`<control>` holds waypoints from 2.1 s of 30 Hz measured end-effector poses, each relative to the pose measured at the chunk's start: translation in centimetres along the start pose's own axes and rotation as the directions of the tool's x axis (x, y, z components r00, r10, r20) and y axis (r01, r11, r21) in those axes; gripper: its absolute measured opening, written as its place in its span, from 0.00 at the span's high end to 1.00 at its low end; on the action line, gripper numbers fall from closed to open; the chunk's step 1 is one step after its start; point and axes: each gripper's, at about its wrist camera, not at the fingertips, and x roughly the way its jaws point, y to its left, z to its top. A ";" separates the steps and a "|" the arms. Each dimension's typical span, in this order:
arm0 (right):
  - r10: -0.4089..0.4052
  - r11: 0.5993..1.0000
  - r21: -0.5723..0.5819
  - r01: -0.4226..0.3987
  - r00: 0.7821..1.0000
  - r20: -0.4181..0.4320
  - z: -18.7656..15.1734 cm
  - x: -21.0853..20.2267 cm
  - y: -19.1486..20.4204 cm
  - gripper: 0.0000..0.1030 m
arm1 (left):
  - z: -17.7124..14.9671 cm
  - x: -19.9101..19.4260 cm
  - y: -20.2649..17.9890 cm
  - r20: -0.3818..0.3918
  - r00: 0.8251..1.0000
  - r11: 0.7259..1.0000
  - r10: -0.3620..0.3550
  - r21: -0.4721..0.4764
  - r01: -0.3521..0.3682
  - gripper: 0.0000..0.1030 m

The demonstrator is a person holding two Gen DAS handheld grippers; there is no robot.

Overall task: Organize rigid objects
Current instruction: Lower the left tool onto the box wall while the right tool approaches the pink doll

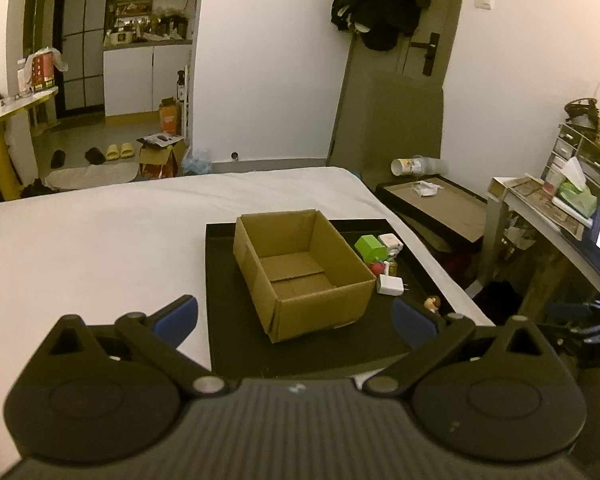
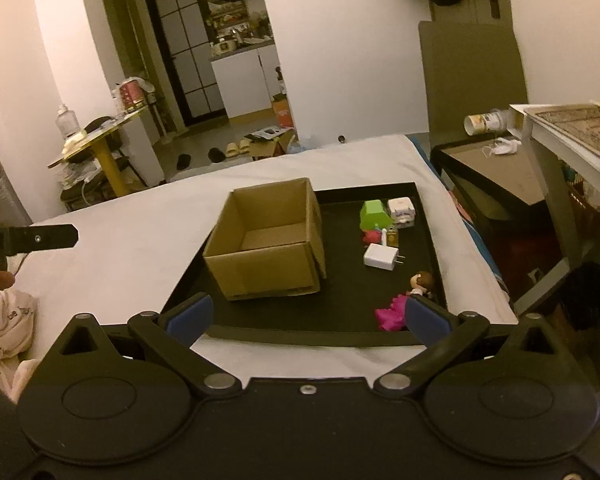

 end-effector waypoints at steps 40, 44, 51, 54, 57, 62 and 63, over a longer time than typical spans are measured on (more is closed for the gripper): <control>-0.096 0.985 0.127 0.112 0.987 -0.130 2.6 9.4 -6.8 0.14 | 3.9 12.8 3.5 -0.137 0.977 0.970 0.166 -0.157 -0.186 0.13; -0.091 0.985 0.130 0.114 0.982 -0.168 2.8 10.7 -7.1 0.14 | 4.0 14.0 3.5 -0.146 0.973 0.967 0.178 -0.156 -0.201 0.13; -0.088 0.986 0.123 0.115 0.974 -0.209 2.8 12.7 -7.4 0.14 | 3.9 16.0 3.1 -0.168 0.970 0.967 0.175 -0.159 -0.202 0.14; -0.070 0.985 0.141 0.102 0.974 -0.215 2.7 13.5 -7.6 0.14 | 3.8 16.9 2.9 -0.161 0.973 0.970 0.167 -0.148 -0.191 0.16; -0.051 0.987 0.139 0.084 0.973 -0.223 2.4 14.4 -7.6 0.14 | 3.7 17.7 2.3 -0.147 0.971 0.972 0.187 -0.115 -0.204 0.16; -0.049 0.984 0.156 0.091 0.966 -0.253 1.6 16.0 -8.0 0.14 | 3.0 19.3 1.9 -0.131 0.974 0.974 0.187 -0.108 -0.201 0.22; -0.050 0.983 0.157 0.093 0.965 -0.257 1.5 16.2 -8.1 0.14 | 2.9 19.5 1.9 -0.121 0.976 0.974 0.180 -0.113 -0.194 0.25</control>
